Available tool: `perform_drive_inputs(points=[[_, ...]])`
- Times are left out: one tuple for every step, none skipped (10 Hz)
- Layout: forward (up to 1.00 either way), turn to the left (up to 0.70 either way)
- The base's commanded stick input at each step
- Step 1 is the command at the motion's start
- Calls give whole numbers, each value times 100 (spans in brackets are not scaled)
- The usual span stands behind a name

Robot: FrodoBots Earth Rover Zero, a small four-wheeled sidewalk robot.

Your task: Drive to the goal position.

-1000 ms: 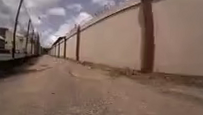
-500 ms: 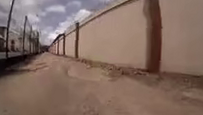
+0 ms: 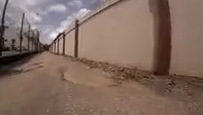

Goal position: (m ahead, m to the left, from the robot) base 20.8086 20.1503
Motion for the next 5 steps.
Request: perform_drive_inputs(points=[[85,34],[85,34],[85,34],[85,34],[85,34]])
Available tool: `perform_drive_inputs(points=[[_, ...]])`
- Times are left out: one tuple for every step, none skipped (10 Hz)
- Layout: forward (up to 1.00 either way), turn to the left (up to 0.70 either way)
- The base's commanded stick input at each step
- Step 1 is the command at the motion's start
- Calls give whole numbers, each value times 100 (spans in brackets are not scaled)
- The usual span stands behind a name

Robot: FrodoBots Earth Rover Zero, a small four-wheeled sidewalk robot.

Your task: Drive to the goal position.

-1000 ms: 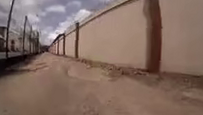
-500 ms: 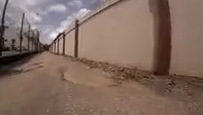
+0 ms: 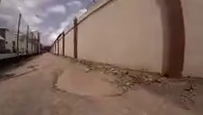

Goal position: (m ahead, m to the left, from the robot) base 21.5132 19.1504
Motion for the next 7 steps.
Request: perform_drive_inputs(points=[[85,34],[85,25],[85,1],[85,0],[85,0],[85,0],[85,0]])
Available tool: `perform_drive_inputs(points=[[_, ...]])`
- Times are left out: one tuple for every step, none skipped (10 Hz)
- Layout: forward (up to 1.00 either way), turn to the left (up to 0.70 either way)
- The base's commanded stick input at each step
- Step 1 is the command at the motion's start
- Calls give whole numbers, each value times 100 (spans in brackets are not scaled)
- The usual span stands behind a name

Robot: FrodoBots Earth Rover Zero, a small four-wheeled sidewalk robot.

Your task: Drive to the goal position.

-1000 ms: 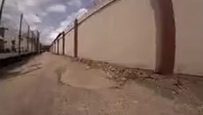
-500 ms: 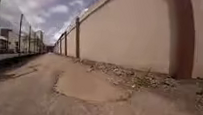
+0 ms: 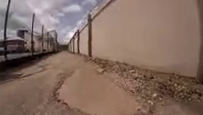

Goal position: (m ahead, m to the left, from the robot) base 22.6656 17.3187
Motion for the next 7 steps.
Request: perform_drive_inputs(points=[[85,0],[85,0],[85,0],[85,0],[85,0],[85,0],[85,0]])
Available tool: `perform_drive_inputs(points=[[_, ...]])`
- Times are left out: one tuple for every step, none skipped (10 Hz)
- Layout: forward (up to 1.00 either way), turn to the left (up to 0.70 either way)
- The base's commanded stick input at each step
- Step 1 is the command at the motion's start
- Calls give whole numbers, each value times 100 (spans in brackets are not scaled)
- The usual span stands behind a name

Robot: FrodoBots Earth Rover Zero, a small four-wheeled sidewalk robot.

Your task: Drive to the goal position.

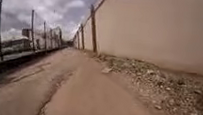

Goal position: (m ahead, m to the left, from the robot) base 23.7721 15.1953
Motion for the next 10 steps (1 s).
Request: perform_drive_inputs(points=[[85,0],[85,0],[85,0],[85,0],[85,0],[85,34],[85,34],[85,34],[85,34],[85,34]])
